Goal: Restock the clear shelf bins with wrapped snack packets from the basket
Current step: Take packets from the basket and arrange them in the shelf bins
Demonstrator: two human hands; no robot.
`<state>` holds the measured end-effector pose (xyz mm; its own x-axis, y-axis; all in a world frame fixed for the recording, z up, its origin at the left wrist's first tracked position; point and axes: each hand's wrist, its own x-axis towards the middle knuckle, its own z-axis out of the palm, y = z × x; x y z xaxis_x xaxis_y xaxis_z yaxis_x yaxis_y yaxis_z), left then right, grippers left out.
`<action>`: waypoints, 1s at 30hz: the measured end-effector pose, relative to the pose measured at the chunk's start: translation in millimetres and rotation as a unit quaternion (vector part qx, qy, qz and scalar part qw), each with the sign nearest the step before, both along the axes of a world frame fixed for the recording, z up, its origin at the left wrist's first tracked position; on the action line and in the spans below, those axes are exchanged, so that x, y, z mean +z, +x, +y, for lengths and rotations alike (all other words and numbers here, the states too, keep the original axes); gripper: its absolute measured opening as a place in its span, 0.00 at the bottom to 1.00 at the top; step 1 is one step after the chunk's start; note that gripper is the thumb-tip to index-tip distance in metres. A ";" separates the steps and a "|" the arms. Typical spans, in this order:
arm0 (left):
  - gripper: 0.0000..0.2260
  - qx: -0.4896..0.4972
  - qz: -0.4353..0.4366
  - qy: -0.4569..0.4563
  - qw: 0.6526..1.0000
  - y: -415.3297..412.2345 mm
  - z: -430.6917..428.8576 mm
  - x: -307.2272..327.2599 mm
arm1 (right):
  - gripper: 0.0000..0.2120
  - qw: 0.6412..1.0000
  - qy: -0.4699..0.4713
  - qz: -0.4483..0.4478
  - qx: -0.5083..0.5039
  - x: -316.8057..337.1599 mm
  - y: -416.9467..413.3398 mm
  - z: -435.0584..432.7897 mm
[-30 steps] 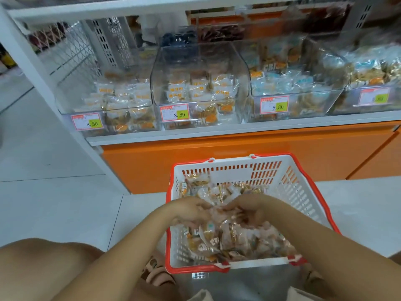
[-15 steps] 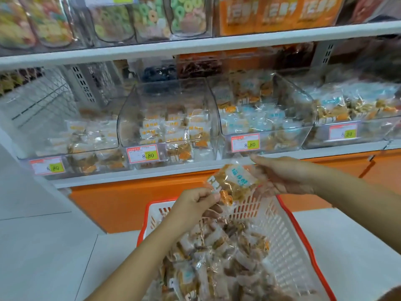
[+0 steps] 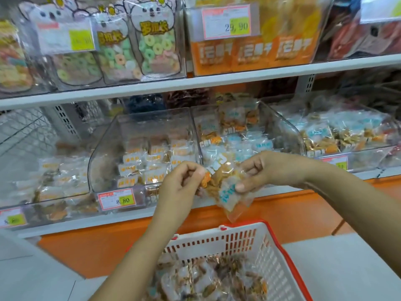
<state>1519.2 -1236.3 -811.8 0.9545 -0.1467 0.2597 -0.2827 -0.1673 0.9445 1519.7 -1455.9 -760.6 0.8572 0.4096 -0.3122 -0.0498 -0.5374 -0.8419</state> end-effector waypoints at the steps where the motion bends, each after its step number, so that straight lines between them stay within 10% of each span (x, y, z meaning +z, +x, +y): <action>1: 0.07 0.000 -0.005 0.002 1.000 5.8 -4.4 4.6 | 0.21 1.000 0.008 -0.004 -0.006 1.8 1.6 -0.5; 15: 0.07 0.031 0.013 0.023 0.999 100.6 -65.9 31.6 | 0.21 0.959 0.207 0.023 -0.190 -1.9 51.7 -48.4; 20: 0.08 0.007 0.041 0.046 0.998 119.4 -92.1 30.4 | 0.03 0.870 0.309 -0.054 -0.380 -9.3 81.2 -54.9; 22: 0.07 0.012 -0.029 0.237 0.971 125.7 -95.0 24.6 | 0.06 0.859 0.232 -0.142 -0.434 -1.8 97.6 -67.8; 26: 0.13 0.015 -0.095 0.431 0.897 135.5 -96.7 12.4 | 0.08 0.809 -0.258 -0.387 -0.359 14.7 145.4 -95.6; 30: 0.17 0.009 -0.103 0.485 0.868 141.7 -102.3 4.1 | 0.12 0.804 -0.421 -0.354 -0.226 15.0 201.7 -94.3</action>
<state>1660.9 -1338.6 -807.7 0.9064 -0.3786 0.1876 -0.4191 -0.8620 0.2853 1721.4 -1550.3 -745.6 0.9437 -0.0945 0.3169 -0.0684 -0.9934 -0.0924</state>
